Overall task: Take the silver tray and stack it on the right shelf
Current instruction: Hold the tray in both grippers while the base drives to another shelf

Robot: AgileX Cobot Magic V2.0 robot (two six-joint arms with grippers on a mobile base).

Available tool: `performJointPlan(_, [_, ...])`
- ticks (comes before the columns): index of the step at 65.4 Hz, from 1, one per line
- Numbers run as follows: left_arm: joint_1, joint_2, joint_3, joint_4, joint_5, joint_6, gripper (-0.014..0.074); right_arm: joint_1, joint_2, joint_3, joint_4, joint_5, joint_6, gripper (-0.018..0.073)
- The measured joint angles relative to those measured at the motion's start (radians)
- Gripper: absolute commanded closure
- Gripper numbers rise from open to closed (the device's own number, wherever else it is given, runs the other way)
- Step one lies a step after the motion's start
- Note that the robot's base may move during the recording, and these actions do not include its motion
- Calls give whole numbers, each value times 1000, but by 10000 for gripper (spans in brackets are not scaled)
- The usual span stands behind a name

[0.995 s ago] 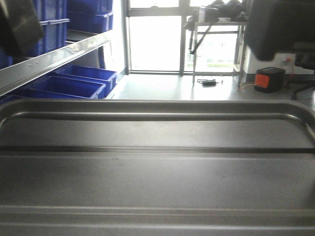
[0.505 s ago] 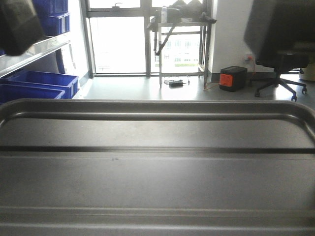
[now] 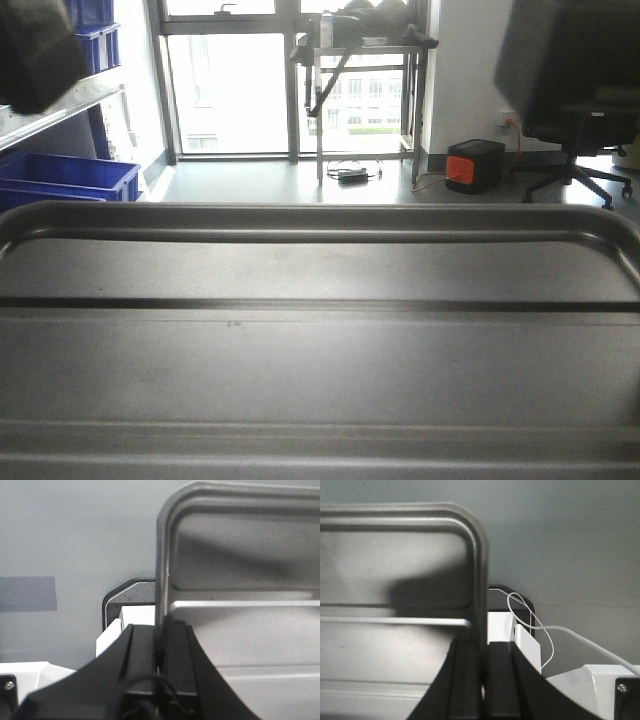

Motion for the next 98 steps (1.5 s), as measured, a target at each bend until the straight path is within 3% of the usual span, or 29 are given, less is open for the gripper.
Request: performJointPlan(98, [0, 0, 0, -2, 0, 0, 687, 0, 0, 0, 0, 0, 0, 500])
